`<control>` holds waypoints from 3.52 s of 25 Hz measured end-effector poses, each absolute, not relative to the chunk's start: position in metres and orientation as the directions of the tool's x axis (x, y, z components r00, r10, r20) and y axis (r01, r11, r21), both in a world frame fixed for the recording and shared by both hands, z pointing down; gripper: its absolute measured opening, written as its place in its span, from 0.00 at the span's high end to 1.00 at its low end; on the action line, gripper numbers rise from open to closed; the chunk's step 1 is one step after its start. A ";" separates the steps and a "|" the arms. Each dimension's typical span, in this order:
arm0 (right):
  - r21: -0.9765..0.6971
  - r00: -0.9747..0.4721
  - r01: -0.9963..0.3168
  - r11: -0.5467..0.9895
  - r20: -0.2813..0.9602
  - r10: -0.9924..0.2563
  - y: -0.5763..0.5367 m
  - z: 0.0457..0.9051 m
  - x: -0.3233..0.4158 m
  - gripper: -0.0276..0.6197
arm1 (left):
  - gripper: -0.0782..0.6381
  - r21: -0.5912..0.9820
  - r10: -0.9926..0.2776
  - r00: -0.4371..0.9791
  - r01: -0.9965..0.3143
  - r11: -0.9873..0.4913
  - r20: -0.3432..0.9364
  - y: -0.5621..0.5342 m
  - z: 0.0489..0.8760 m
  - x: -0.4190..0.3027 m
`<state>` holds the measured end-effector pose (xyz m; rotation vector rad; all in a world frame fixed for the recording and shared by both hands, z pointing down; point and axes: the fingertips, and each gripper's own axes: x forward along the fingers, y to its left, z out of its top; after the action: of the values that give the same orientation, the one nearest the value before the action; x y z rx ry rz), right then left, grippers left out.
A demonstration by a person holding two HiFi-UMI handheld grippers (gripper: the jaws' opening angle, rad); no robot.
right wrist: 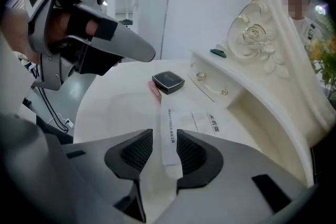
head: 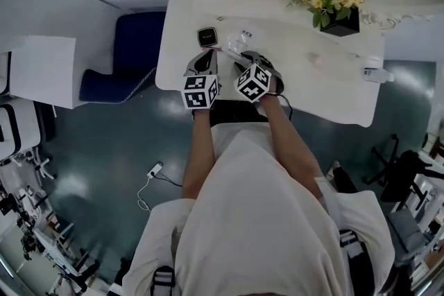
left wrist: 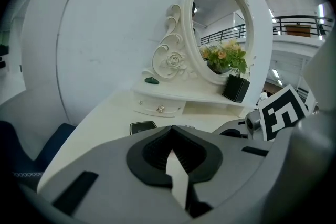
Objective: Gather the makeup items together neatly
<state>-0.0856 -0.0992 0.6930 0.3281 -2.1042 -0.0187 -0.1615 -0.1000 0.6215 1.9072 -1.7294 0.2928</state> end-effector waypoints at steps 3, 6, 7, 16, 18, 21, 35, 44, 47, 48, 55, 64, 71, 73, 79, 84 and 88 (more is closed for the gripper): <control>0.170 -0.475 -0.216 0.961 0.842 -0.256 -0.103 0.696 -0.083 0.78 | 0.87 0.252 -0.855 0.140 -0.968 -0.011 0.499 -0.097 0.622 -0.167; 0.180 -0.466 -0.188 0.965 0.849 -0.249 -0.101 0.698 -0.084 0.80 | 0.87 0.258 -0.858 0.134 -0.966 -0.002 0.495 -0.096 0.622 -0.172; 0.183 -0.465 -0.179 0.967 0.850 -0.247 -0.100 0.698 -0.084 0.84 | 0.87 0.259 -0.859 0.133 -0.966 -0.001 0.494 -0.096 0.622 -0.172; 0.183 -0.488 -0.194 0.964 0.834 -0.257 -0.105 0.682 -0.078 0.90 | 0.87 0.265 -0.854 0.181 -0.963 -0.053 0.488 -0.109 0.619 -0.155; 0.168 -0.485 -0.210 0.963 0.837 -0.252 -0.107 0.679 -0.069 0.90 | 0.87 0.272 -0.849 0.203 -0.960 -0.073 0.487 -0.115 0.618 -0.144; 0.156 -0.478 -0.220 0.963 0.843 -0.246 -0.106 0.677 -0.053 0.90 | 0.87 0.276 -0.843 0.236 -0.955 -0.109 0.483 -0.126 0.615 -0.129; 0.085 -0.545 -0.209 0.974 0.817 -0.188 -0.105 0.669 0.023 0.90 | 0.87 0.290 -0.750 0.417 -0.907 -0.306 0.513 -0.166 0.630 -0.025; 0.044 -0.530 -0.263 0.964 0.828 -0.183 -0.110 0.678 0.061 0.90 | 0.87 0.268 -0.552 0.478 -0.868 -0.418 0.683 -0.153 0.687 0.035; 0.048 -0.510 -0.274 0.961 0.840 -0.187 -0.113 0.682 0.073 0.90 | 0.87 0.275 -0.500 0.489 -0.854 -0.442 0.714 -0.149 0.697 0.049; 0.049 -0.504 -0.280 0.959 0.843 -0.190 -0.115 0.683 0.077 0.89 | 0.87 0.280 -0.490 0.493 -0.851 -0.445 0.719 -0.149 0.698 0.054; 0.060 -0.478 -0.342 0.938 0.848 -0.229 -0.120 0.684 0.102 0.89 | 0.87 0.312 -0.443 0.532 -0.821 -0.478 0.722 -0.150 0.699 0.080; 0.071 -0.446 -0.399 0.914 0.856 -0.261 -0.126 0.678 0.124 0.83 | 0.87 0.349 -0.411 0.579 -0.786 -0.510 0.704 -0.148 0.696 0.106; 0.043 -0.481 -0.474 0.880 0.824 -0.299 -0.135 0.653 0.123 0.77 | 0.87 0.371 -0.448 0.613 -0.771 -0.517 0.650 -0.145 0.685 0.104; 0.038 -0.509 -0.519 0.854 0.789 -0.344 -0.138 0.645 0.113 0.77 | 0.87 0.359 -0.464 0.611 -0.774 -0.522 0.642 -0.141 0.681 0.093; 0.028 -0.554 -0.515 0.857 0.752 -0.358 -0.134 0.632 0.051 0.77 | 0.87 0.310 -0.537 0.565 -0.813 -0.493 0.627 -0.138 0.659 0.026; 0.008 -0.602 -0.433 0.901 0.741 -0.296 -0.118 0.629 -0.028 0.77 | 0.87 0.282 -0.583 0.507 -0.855 -0.436 0.634 -0.126 0.650 -0.051; -0.006 -0.629 -0.346 0.938 0.743 -0.227 -0.109 0.632 -0.085 0.77 | 0.87 0.259 -0.635 0.433 -0.899 -0.352 0.640 -0.118 0.641 -0.114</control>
<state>-0.0851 -0.1091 0.6323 0.4031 -2.2756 0.1876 -0.1138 -0.1183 0.6414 2.1037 -1.2863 0.5872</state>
